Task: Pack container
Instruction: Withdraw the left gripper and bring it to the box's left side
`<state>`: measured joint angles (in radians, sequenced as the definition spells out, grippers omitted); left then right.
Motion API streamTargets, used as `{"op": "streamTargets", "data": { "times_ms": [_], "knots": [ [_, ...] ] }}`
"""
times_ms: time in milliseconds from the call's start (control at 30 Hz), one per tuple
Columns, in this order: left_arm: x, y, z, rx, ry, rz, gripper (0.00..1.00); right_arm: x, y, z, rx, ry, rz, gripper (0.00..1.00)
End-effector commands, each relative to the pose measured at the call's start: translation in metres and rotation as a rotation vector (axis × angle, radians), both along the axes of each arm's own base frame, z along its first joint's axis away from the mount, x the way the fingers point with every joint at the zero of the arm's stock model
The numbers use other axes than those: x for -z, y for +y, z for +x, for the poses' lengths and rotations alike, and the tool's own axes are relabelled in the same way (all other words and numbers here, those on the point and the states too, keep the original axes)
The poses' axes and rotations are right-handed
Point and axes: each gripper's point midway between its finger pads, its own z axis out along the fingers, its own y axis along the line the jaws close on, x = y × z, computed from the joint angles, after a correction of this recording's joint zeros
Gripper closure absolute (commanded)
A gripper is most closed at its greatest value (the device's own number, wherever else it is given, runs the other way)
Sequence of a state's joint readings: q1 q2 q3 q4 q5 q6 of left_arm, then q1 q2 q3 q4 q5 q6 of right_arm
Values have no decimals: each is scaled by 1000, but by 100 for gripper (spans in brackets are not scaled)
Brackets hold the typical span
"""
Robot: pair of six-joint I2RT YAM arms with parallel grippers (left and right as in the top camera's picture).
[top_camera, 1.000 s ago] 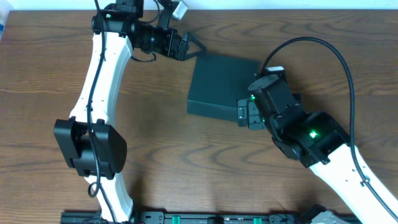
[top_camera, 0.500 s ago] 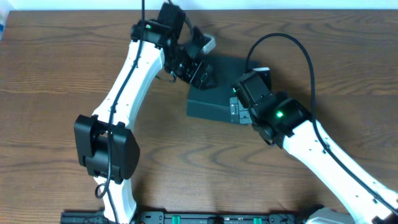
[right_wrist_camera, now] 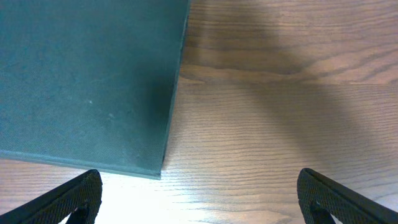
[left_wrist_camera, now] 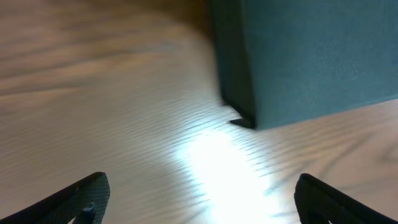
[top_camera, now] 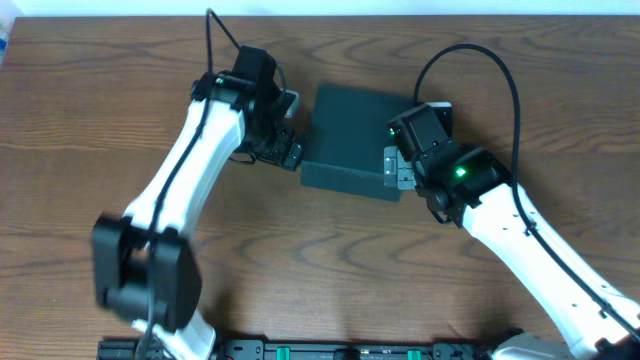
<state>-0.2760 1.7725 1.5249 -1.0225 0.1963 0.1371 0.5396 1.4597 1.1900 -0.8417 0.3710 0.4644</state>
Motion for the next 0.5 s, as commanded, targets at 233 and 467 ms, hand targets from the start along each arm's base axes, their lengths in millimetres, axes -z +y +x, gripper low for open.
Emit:
{"op": "streamTargets", "data": {
  "times_ms": [233,467],
  "knots": [
    [-60,45,-32,-248,-249,147,4,37,-1,-3,29,4,33,1],
    [-36,47,-58,-275,-324,101,4,40,14,6,2,-32,112,1]
  ]
}}
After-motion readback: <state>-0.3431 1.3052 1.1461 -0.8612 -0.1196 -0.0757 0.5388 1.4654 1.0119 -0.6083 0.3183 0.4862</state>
